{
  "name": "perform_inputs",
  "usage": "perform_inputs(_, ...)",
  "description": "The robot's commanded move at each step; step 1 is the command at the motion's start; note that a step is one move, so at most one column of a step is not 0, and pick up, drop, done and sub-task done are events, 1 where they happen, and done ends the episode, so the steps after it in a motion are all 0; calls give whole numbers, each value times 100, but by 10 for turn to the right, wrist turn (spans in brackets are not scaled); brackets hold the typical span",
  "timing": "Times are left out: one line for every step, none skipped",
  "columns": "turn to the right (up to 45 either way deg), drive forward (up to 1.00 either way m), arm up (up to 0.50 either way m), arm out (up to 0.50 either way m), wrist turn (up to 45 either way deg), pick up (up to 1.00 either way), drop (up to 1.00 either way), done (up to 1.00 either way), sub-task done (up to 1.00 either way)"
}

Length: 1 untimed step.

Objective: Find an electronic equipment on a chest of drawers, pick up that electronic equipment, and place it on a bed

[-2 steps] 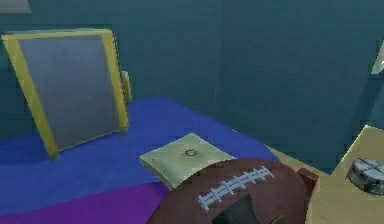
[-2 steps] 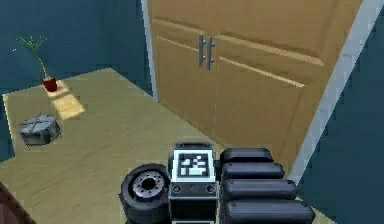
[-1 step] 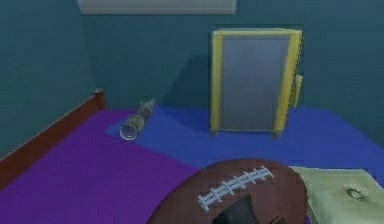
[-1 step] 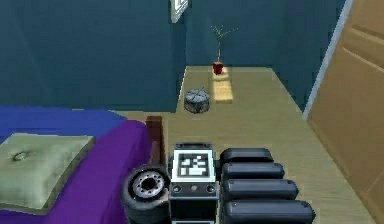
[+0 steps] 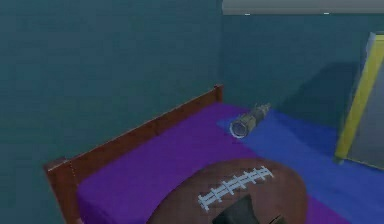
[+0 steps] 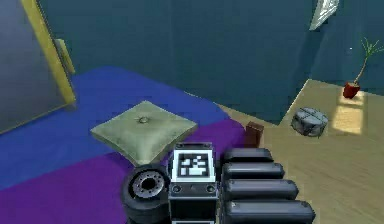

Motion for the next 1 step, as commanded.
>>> perform_inputs(450,0,0,0,0,0,0,0,0)
